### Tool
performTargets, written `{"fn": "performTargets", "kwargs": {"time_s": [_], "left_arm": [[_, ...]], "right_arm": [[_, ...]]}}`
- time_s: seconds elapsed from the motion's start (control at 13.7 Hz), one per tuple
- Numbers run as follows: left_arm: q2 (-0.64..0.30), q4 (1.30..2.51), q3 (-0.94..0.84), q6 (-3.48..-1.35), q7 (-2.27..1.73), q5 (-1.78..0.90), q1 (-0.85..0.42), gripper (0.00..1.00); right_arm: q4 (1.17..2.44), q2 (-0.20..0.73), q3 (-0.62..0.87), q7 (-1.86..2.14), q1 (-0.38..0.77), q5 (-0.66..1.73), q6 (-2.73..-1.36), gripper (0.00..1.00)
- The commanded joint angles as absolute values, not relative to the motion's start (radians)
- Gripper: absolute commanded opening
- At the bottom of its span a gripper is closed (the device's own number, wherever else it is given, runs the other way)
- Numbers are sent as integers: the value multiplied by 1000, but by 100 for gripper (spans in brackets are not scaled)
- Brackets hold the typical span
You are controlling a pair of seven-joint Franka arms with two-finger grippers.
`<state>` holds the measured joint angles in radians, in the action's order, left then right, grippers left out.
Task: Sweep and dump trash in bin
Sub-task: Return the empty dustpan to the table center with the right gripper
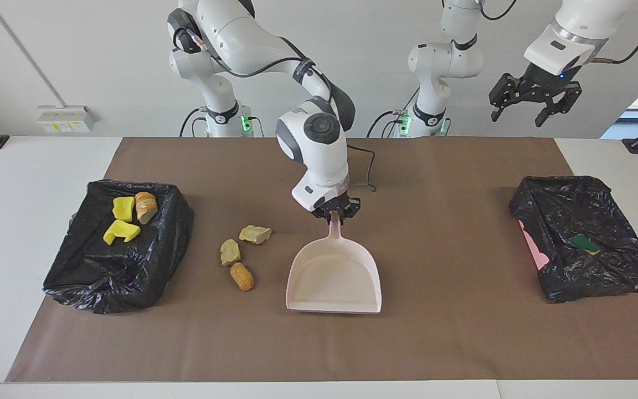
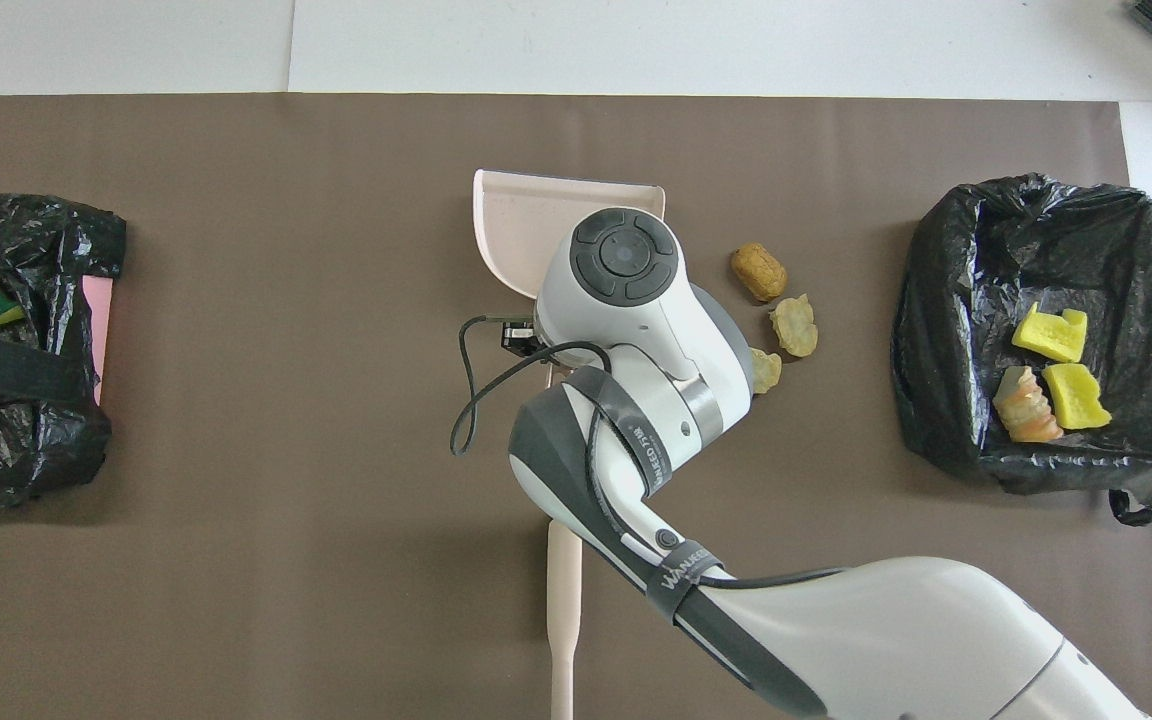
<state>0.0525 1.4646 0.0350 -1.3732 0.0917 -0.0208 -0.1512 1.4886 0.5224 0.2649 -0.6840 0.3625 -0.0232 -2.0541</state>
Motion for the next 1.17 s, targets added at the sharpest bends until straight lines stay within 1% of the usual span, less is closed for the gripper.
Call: {"fn": "performTargets", "kwargs": {"time_s": [0.0, 0.36, 0.44, 0.51, 0.58, 0.66, 0.73, 1.09], "left_arm": [[58, 1460, 28, -1373, 97, -12, -141, 100], [58, 1459, 28, -1373, 97, -12, -141, 100], [58, 1460, 28, -1373, 97, -14, -141, 100], [58, 1460, 29, -1373, 97, -14, -141, 100], [58, 1460, 29, -1373, 97, -14, -141, 100], [58, 1460, 28, -1373, 97, -14, -141, 100], [58, 1460, 28, -1373, 97, -14, -141, 100], [58, 1460, 28, -1373, 97, -14, -141, 100]], "right_arm": [[1491, 528, 262, -701, 377, 2, -2095, 0], [1558, 535, 262, -701, 387, -11, -2114, 1], [1572, 535, 262, -703, 387, -12, -2123, 3], [1581, 535, 262, -703, 387, -14, -2126, 9], [1580, 532, 261, -701, 388, -18, -2112, 32], [1575, 529, 261, -701, 388, -41, -2088, 72], [1575, 516, 262, -686, 387, -75, -2056, 100], [1618, 333, 276, -655, 382, -19, -1873, 100]]}}
